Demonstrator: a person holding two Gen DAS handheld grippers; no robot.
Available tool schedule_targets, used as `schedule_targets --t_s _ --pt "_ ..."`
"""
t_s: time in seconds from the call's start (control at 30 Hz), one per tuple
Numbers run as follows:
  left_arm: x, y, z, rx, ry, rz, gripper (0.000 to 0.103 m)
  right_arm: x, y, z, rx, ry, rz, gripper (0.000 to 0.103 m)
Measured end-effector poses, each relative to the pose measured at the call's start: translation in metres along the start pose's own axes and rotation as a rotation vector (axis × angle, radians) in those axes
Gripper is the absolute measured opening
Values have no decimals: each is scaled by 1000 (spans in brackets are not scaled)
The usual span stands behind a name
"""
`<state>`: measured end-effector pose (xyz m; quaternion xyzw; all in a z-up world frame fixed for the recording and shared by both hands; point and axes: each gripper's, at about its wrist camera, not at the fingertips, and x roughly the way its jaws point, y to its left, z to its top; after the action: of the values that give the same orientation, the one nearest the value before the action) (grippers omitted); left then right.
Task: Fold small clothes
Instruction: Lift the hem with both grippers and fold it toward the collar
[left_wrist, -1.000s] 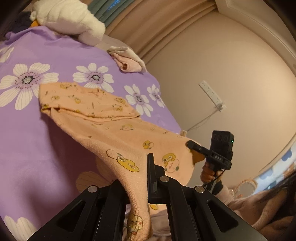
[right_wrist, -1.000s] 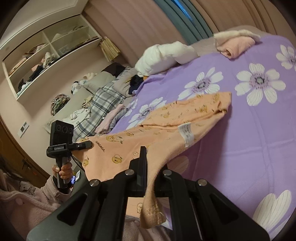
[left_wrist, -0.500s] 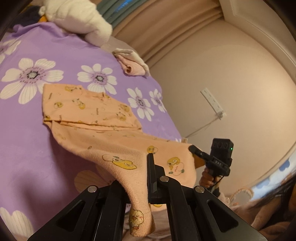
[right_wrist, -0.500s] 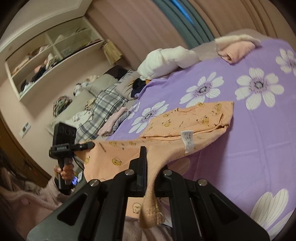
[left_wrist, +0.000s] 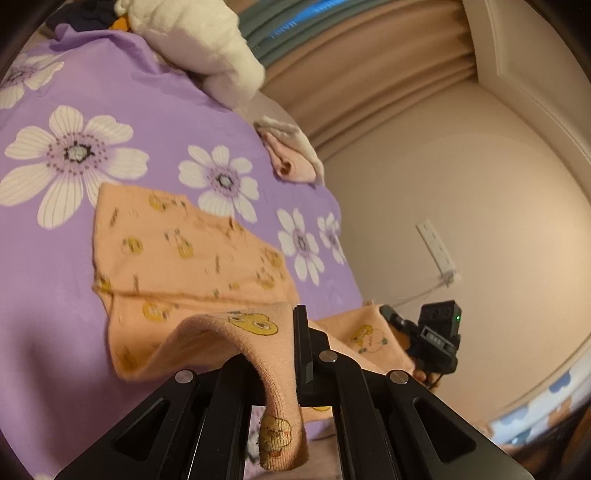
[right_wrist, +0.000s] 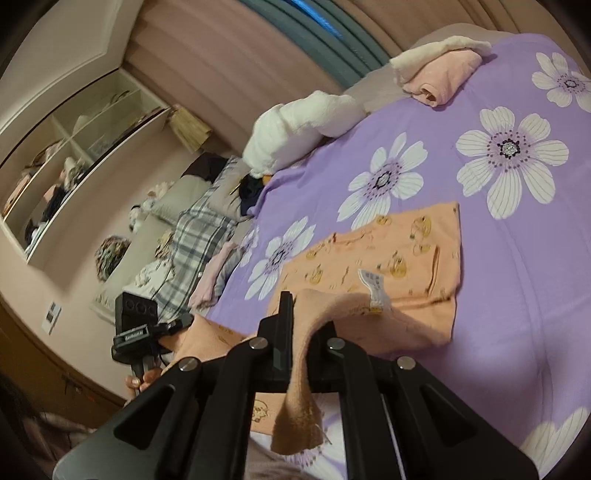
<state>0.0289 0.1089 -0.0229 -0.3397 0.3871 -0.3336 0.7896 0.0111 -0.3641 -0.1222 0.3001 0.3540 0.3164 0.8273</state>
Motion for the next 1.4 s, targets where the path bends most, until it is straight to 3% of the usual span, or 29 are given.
schedule_targets --t_s 0.2,0.53,0.97,1.4 --pt "6 29 25 -74 -22 22 0 28 -23 31 86 23 -80 7" --pt "36 67 57 -147 17 97 0 79 -69 66 205 51 -113 6" --pt "73 101 81 -207 65 158 0 99 -111 80 297 38 -155 5" --pt "93 132 88 -275 107 226 0 127 -145 85 355 89 -213 5"
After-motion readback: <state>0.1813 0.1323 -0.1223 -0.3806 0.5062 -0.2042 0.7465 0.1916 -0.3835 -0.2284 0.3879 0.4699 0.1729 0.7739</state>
